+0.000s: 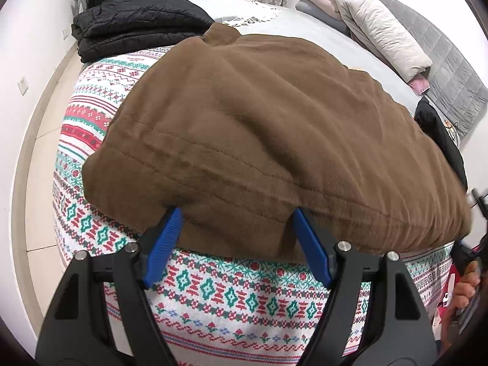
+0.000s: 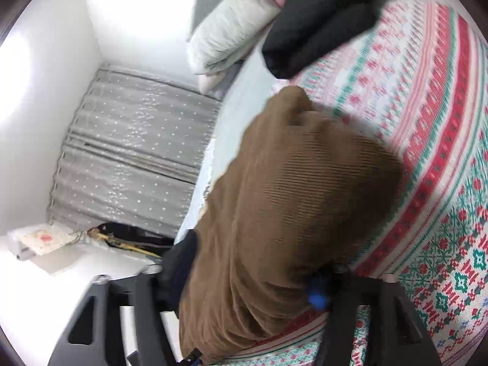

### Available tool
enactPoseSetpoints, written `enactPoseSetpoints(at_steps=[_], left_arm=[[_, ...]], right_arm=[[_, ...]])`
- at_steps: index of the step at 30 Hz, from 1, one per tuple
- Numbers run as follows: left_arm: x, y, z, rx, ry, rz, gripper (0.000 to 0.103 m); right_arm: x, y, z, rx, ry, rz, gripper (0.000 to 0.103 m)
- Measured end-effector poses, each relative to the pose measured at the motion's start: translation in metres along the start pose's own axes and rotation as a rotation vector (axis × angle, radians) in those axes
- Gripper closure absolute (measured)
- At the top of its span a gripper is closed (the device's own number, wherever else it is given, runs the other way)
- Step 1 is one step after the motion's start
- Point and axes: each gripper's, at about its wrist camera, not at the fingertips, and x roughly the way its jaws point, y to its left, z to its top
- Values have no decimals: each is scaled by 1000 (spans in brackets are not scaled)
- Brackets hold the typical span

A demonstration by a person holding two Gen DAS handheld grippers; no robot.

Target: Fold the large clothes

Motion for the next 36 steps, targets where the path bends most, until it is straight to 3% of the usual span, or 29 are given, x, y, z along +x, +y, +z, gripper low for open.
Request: enactPoseSetpoints(at_steps=[4,7,8,9,12,17,20,23,26,28,32,36], left_arm=[[0,-1,0,4,2,2,27],[0,2,1,0,2,-8,27],[-1,3,1,-2,3,-10,27],[-1,5,1,-3,2,-13,27],[-4,9,2,-16,5,-21,27],[-20,0,6,17,-47,20,27],[-33,-20,8,99,-107,41,27],[-39,-49,10,171,-122,-4,27],[-31,-88,8,260,-100,-37,27],[-16,-116,2,340,-85,2,27],[23,-145,-14,474,-45,177,27],[20,-147,-4,480,-17,162,27]], right_arm=[[20,-32,-3,109,27,-69,27],[25,-28,-2,62,1,-81,31],[26,-22,-3,37,-8,-82,42],[28,-13,-4,4,-21,-96,63],[25,9,-1,-35,-41,-98,81],[20,57,-1,-219,-76,-107,83],[29,52,1,-194,-71,-162,84],[28,69,-2,-273,-93,-194,85],[28,114,-18,-463,-130,-189,85],[33,128,-29,-519,-138,-193,85],[39,130,-33,-505,-130,-235,85],[39,155,-45,-649,-126,-223,85]])
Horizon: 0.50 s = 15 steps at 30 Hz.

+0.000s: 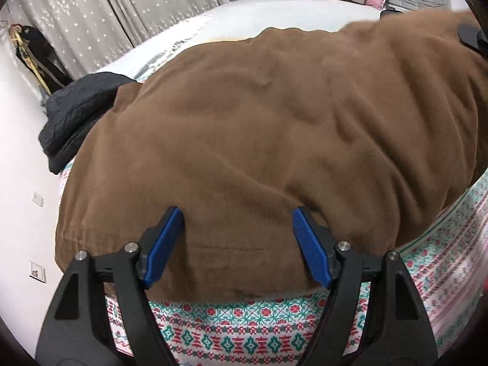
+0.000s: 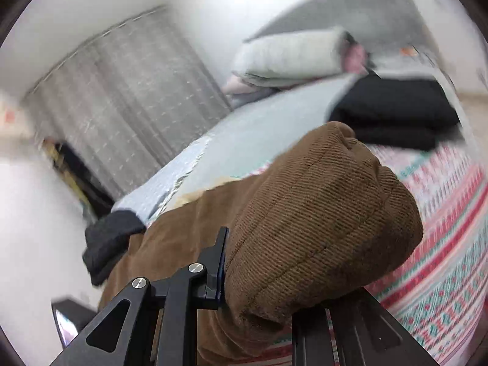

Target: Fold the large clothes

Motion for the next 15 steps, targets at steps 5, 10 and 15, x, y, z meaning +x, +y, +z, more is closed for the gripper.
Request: enactPoseSetpoints(at_steps=[5,10,15], left_arm=[[-24,11,13,-51,-31,-122,27],[-7,-18,24,62,27,-138,27],[33,-2,61,-48,131,-126,27]], right_arm=[[0,-8,9,57,52,38,84],[6,-31,10,197,75,40,84],[0,-27,8,183,50,52,84]])
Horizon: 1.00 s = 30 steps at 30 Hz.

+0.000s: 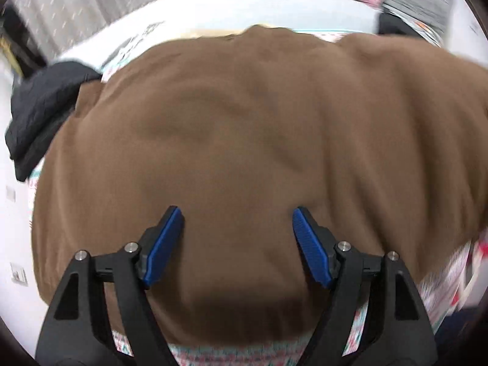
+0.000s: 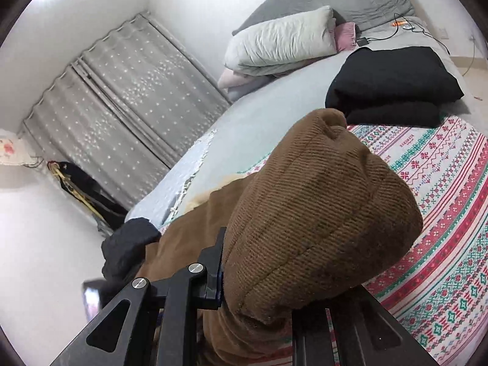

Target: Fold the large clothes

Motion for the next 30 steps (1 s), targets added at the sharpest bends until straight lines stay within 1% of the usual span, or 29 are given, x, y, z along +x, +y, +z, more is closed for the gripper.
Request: enactPoseSetpoints(at_steps=[2,4,7,9,12,14,16,18,19,20,21,22,23,24,25,26,27,28,29,30], left_arm=[[17,1,22,11,35,22,27],[33,-4,46,49,46,86,27],[51,-8,84,55,26,145,27],[63,-7,113,31,15,189,27],[77,0,146,-6,-14,255,27],[88,3,160,-6,-29,274,27],[98,-1,163,16,-29,303,27],[99,-3,160,34,-32,311,27],[93,1,157,27,-38,285,27],[88,10,157,7,-32,245,27],[74,21,148,-46,-20,174,27],[62,30,140,-94,-21,119,27],[44,38,123,-152,-31,53,27],[26,42,102,-182,-50,-7,27],[14,39,85,-172,-59,-42,27],[2,33,65,-132,-63,-70,27],[-9,21,37,-65,-72,-73,27],[-13,10,17,-20,-75,-62,27],[-12,-1,0,24,-62,-60,27],[-5,-12,-19,67,-19,-73,27]], right_arm=[[3,0,0,5,-1,1,84],[3,-3,0,18,2,5,84],[3,-7,2,26,7,9,84],[3,-8,2,32,9,12,84],[2,-10,1,50,10,15,84],[0,-8,-1,54,7,15,84],[-1,-6,-2,47,5,11,84],[-2,-6,-2,43,5,10,85],[-2,-6,-2,43,6,9,84],[-3,-8,-2,46,8,8,84],[-3,-10,-1,53,9,5,84],[-3,-12,-1,62,10,3,84],[-3,-14,0,72,9,0,84],[-3,-16,0,80,6,-6,84],[-2,-16,0,81,2,-12,84],[-2,-14,0,79,-4,-16,84],[-2,-12,-1,73,-11,-22,84],[-2,-9,-1,67,-19,-26,84],[-3,-7,-3,64,-26,-29,84],[-3,-3,-4,60,-34,-33,84]])
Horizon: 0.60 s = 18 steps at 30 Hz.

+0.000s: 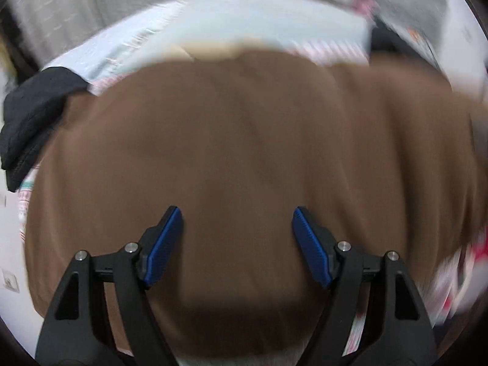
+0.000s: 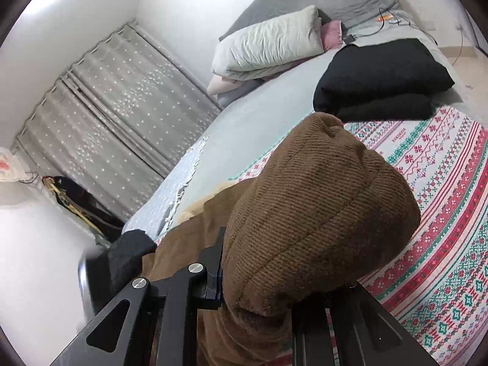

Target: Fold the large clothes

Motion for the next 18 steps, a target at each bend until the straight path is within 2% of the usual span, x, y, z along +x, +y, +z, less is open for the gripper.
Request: enactPoseSetpoints(at_steps=[1,3,7,11,12,13,15,18], left_arm=[[2,-3,-8,-7,-17,8,27],[2,2,-14,-35,-55,-23,27],[-33,25,-36,-83,-41,-59,27],[-70,37,-70,1,-116,-16,27],[-69,42,-75,3,-129,-18,26],[-60,47,-76,-2,-109,-48,26],[-33,49,-77,-10,-22,-99,26],[-31,34,-84,71,-63,-41,26]], right_arm=[[0,4,-2,-8,-8,-6,84],[1,10,-6,-20,-1,-11,84],[-4,17,-8,-48,-19,-27,84],[-3,12,-7,-52,-26,-51,84],[-2,12,-7,-53,-28,-56,84],[-2,14,-7,-62,-34,-65,84],[-2,22,-9,-94,-44,-82,84],[-3,39,-12,-151,-55,-100,84]])
